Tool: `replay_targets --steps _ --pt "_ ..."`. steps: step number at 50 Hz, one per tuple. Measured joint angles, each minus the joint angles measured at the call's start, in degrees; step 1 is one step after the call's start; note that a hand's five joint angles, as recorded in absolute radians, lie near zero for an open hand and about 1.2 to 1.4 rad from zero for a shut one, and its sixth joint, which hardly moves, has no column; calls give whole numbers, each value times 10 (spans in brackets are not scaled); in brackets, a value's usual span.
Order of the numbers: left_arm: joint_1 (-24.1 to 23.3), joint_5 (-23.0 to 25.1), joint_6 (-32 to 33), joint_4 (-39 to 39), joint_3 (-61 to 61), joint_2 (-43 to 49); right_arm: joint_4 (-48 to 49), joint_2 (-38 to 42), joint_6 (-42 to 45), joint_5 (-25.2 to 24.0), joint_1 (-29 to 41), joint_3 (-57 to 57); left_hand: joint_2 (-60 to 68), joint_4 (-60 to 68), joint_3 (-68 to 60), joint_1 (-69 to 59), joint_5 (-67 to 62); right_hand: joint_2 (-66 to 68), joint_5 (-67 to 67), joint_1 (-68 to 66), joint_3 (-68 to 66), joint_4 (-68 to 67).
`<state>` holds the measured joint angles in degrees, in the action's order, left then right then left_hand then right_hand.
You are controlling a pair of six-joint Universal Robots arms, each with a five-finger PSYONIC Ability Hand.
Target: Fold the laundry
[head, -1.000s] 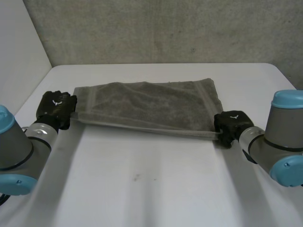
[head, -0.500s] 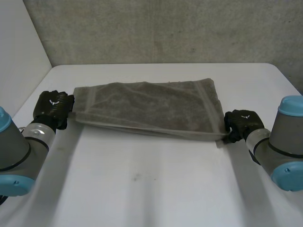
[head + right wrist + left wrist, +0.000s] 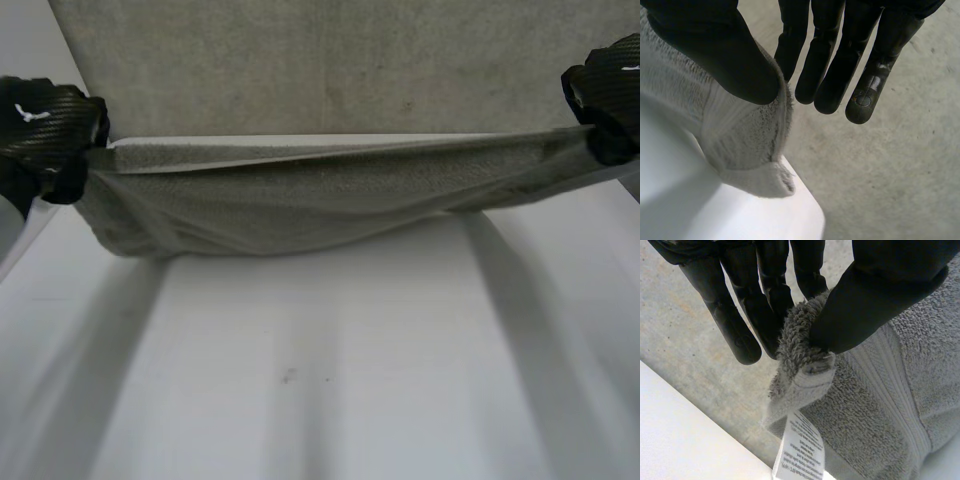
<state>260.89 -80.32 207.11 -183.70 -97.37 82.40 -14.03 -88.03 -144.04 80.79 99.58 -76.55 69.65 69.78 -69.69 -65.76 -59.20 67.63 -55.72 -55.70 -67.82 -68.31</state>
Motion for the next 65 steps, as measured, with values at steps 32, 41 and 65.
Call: replay_targets --steps 32,41,65 --pt "-14 -23 101 112 385 385 -3 312 170 107 68 258 0 0 0 0 0 1 -4 0 -1 -1" --pt "-33 -91 -21 -100 566 365 358 257 128 149 101 323 0 0 0 0 -5 1 -6 0 -1 -1" --pt "-17 -45 -49 -229 115 336 301 268 79 45 88 -1 1 0 0 0 -5 1 -12 0 -1 -1"
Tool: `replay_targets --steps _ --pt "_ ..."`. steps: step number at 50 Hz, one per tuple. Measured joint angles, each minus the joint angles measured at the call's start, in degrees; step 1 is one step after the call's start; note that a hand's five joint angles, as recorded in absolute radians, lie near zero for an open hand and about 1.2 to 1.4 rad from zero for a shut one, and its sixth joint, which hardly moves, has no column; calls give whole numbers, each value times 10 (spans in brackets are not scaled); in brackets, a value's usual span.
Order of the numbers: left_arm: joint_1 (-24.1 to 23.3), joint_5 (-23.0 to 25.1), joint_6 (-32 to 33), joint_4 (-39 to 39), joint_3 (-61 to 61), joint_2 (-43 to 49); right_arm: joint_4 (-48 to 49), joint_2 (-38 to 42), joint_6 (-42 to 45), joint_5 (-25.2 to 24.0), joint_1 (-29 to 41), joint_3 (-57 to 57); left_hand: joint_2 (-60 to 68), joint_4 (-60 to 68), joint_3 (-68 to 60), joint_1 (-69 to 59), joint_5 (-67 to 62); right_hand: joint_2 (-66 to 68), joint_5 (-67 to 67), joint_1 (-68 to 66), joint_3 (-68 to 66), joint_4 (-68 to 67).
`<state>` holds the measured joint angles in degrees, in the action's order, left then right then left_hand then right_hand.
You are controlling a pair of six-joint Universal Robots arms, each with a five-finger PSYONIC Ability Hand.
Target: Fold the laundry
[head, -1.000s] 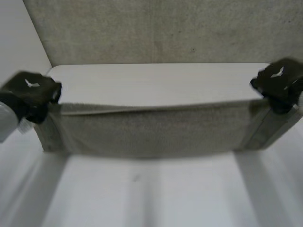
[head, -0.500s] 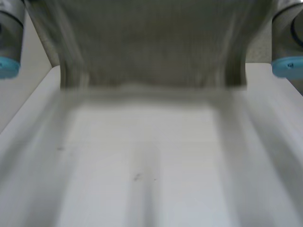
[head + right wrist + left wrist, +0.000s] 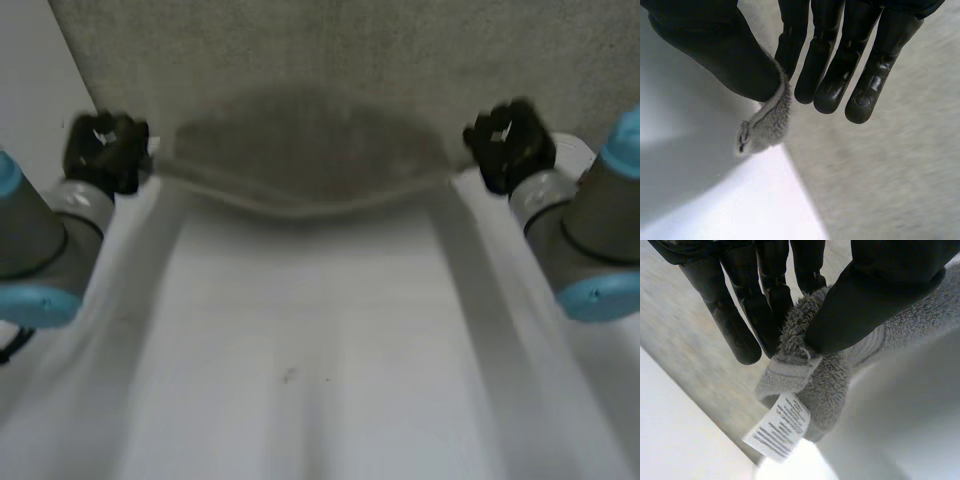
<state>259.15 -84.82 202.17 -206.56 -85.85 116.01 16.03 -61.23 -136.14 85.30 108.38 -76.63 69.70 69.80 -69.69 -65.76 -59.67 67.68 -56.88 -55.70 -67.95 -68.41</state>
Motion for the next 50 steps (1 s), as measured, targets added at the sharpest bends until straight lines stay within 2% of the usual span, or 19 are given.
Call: replay_targets --steps 6,13,15,18,20,21,23,26,30,35,41,50 --pt "2 16 3 -27 -74 18 -13 23 3 -4 -2 -48 0 0 0 0 0 0 0 0 0 0" --pt "26 19 39 36 -163 -26 -129 -10 38 -3 -11 -80 0 0 0 0 0 0 0 0 0 0" --pt "41 18 79 105 -197 -69 -217 -42 64 -2 -20 -91 0 0 0 0 0 0 0 0 0 0" --pt "50 18 118 181 -221 -110 -295 -74 86 -2 -30 -100 0 0 0 0 0 0 0 0 0 0" --pt "57 18 151 259 -240 -151 -366 -109 106 -3 -39 -110 0 0 0 0 0 0 0 0 0 0" --pt "57 18 151 259 -240 -151 -366 -109 106 -3 -39 -110 0 0 0 0 0 0 0 0 0 0" --pt "62 24 177 349 -254 -201 -442 -157 129 -5 -52 -125 0 0 0 0 0 0 0 0 0 0" --pt "70 40 189 403 -256 -237 -473 -188 144 -10 -60 -132 0 0 0 0 0 0 0 0 0 0" --pt "84 63 190 405 -244 -254 -461 -199 151 -16 -62 -130 0 0 0 0 0 0 0 0 0 0" --pt "98 84 184 353 -213 -233 -400 -170 147 -17 -57 -112 0 0 0 0 0 0 0 0 0 0" --pt "74 86 176 260 -147 -126 -283 -53 124 16 -28 -38 0 0 0 0 0 0 0 0 0 0" --pt "40 72 142 167 -49 6 -148 93 100 74 13 66 0 0 0 0 0 0 0 0 0 0"
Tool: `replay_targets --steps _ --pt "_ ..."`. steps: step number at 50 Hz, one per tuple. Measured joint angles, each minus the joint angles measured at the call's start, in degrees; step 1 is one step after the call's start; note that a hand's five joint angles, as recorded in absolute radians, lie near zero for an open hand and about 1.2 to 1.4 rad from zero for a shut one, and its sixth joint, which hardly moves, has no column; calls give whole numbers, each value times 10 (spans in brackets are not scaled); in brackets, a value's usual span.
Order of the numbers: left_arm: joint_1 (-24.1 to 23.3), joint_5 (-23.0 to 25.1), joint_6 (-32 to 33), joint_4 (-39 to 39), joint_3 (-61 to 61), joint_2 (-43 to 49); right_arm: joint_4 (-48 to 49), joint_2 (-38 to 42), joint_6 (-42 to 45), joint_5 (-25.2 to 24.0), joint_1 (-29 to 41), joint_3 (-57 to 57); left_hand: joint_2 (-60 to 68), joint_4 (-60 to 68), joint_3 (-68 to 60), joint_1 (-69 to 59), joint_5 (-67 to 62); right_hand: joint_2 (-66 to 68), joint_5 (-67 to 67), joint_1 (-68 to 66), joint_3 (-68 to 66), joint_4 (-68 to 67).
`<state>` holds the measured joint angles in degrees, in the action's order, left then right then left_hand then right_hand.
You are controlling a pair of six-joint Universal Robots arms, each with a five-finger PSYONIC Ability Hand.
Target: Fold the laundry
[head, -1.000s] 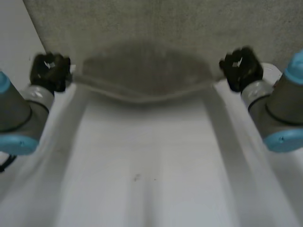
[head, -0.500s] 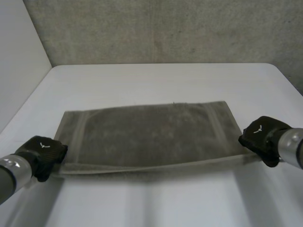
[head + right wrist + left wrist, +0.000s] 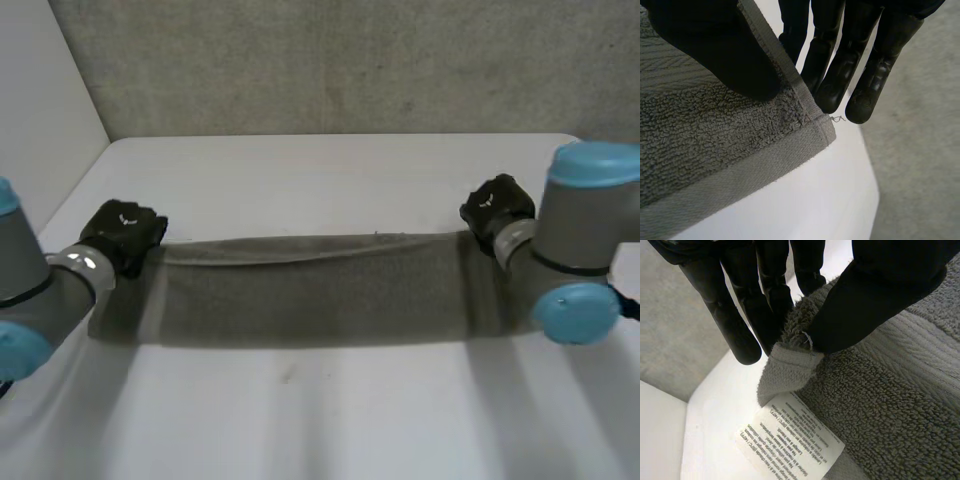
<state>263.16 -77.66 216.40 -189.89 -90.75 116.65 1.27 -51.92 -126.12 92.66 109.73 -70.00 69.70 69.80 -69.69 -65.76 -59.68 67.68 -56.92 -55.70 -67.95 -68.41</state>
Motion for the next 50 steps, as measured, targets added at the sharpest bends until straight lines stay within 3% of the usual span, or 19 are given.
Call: replay_targets --steps 12,14,16,18,19,20,21,32,33,36,41,47,48,50 --pt "-25 -76 -15 -58 157 147 128 134 10 20 19 103 0 0 0 0 0 0 0 0 0 0" --pt "-28 -79 -15 -58 169 159 130 147 14 25 21 112 0 0 0 0 0 -56 43 36 48 49" --pt "-30 -80 -14 -57 177 167 132 155 17 31 23 119 -105 -92 105 59 89 -207 187 180 205 207" --pt "-34 -80 -13 -56 182 174 136 160 19 39 27 125 -336 -321 331 325 320 -423 391 364 408 411" --pt "-34 -80 -13 -56 182 174 136 160 19 39 27 125 -336 -321 331 325 320 -423 391 364 408 411" --pt "-36 -80 -13 -55 182 174 138 159 18 41 28 125 -429 -430 426 408 427 -423 391 364 408 411" --pt "-39 -80 -12 -54 180 173 144 151 16 46 30 125 -491 -493 490 451 484 -539 526 435 545 546" --pt "-50 -79 -21 -55 143 83 155 19 -67 50 28 68 -587 -588 586 541 573 -547 536 436 560 551" --pt "-51 -79 -29 -56 122 38 144 -39 -103 45 26 39 -594 -595 594 550 577 -547 536 436 560 551" --pt "-51 -78 -45 -57 97 -4 127 -79 -123 38 25 17 -599 -599 599 555 578 -547 536 436 560 551" --pt "-51 -77 -124 -60 29 -93 31 -143 -153 10 14 -36 -601 -601 601 555 580 -547 536 436 560 551" --pt "-51 -76 -204 -61 -19 -136 -39 -155 -179 -13 -10 -68 -602 -602 601 555 580 -546 535 436 557 550" --pt "-50 -75 -249 -64 -44 -150 -76 -156 -204 -43 -34 -98 -602 -602 601 555 580 -522 509 420 522 527" --pt "-50 -75 -265 -65 -52 -154 -83 -156 -211 -57 -42 -110 -602 -602 601 555 580 -497 487 401 495 500"
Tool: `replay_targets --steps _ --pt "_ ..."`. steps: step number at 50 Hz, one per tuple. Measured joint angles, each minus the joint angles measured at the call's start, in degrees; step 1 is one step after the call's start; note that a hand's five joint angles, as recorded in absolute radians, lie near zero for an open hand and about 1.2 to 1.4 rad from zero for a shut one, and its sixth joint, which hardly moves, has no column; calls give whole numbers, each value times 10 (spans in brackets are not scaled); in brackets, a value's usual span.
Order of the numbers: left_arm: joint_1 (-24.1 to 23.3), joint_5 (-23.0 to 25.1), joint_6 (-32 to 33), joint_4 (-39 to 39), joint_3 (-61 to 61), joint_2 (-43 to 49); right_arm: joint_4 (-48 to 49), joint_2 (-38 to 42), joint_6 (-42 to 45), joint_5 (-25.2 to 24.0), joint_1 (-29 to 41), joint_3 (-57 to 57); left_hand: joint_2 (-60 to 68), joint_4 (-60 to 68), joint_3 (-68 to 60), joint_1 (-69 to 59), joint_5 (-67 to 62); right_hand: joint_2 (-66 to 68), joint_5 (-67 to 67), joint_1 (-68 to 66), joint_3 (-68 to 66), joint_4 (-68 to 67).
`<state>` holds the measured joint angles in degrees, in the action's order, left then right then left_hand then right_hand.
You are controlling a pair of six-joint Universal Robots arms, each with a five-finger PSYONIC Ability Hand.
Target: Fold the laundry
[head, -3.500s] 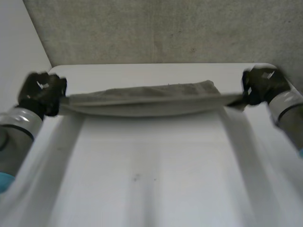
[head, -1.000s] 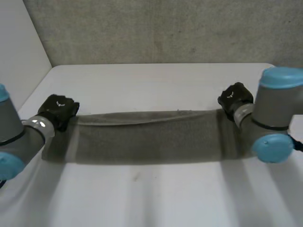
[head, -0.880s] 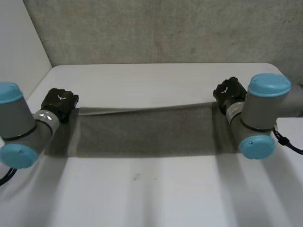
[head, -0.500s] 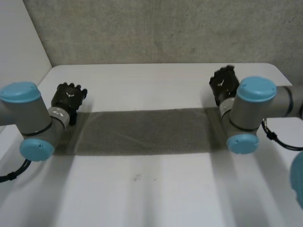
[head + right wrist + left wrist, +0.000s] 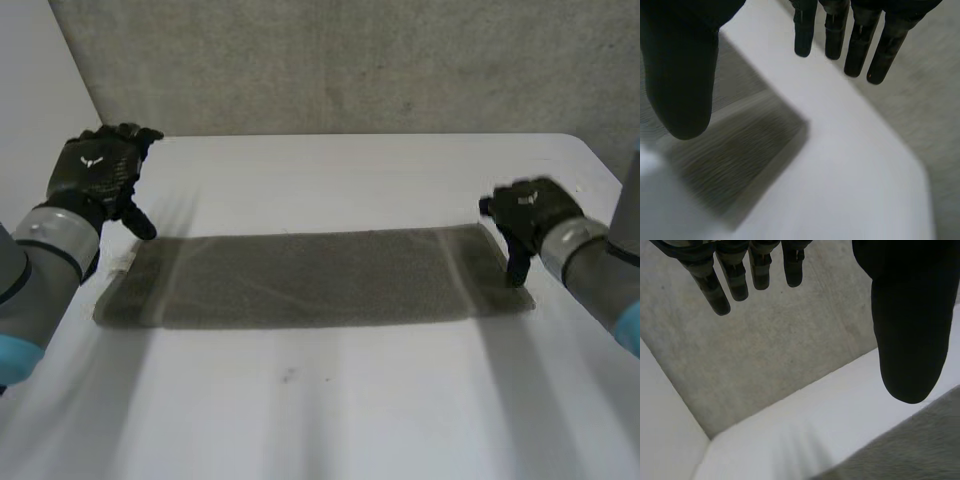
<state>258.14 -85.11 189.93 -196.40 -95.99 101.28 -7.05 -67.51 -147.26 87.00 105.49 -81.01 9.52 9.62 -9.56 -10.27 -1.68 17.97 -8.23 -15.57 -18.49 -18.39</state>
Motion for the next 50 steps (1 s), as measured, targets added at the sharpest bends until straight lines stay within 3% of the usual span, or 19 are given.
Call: replay_targets --steps 5,11,19,28,30,33,35,36,42,50 --pt "4 0 -39 -14 -29 -3 2 15 -16 -67 -46 -54 0 0 0 0 0 61 -57 -55 -63 -63" --pt "10 0 -40 -37 -49 2 85 43 -15 -95 -74 -98 0 0 0 0 0 164 -146 -137 -157 -158" --pt "9 0 -37 -61 -71 1 178 70 -12 -96 -80 -124 0 -1 0 0 0 189 -177 -162 -189 -189" --pt "5 0 -33 -80 -94 -1 196 101 -2 -91 -80 -118 0 -1 0 0 0 189 -189 -173 -202 -201" --pt "4 0 -33 -82 -95 -2 195 105 2 -91 -80 -118 0 -1 0 0 0 214 -203 -189 -217 -216" --pt "4 0 -33 -84 -96 -2 195 113 11 -89 -81 -115 -1 -1 0 0 0 402 -375 -340 -395 -397" --pt "4 0 -32 -84 -96 -2 196 115 15 -88 -81 -113 -1 -1 0 0 0 402 -375 -340 -395 -397" --pt "4 0 -32 -84 -96 -2 196 116 23 -78 -82 -108 -1 -1 0 0 0 493 -463 -383 -486 -491" --pt "4 0 -32 -83 -96 -2 196 99 57 9 -101 -91 -1 -1 0 0 0 493 -469 -383 -491 -498" --pt "3 -1 -33 -83 -98 -13 188 74 150 67 -164 -82 -1 -1 0 0 0 493 -474 -383 -491 -498"
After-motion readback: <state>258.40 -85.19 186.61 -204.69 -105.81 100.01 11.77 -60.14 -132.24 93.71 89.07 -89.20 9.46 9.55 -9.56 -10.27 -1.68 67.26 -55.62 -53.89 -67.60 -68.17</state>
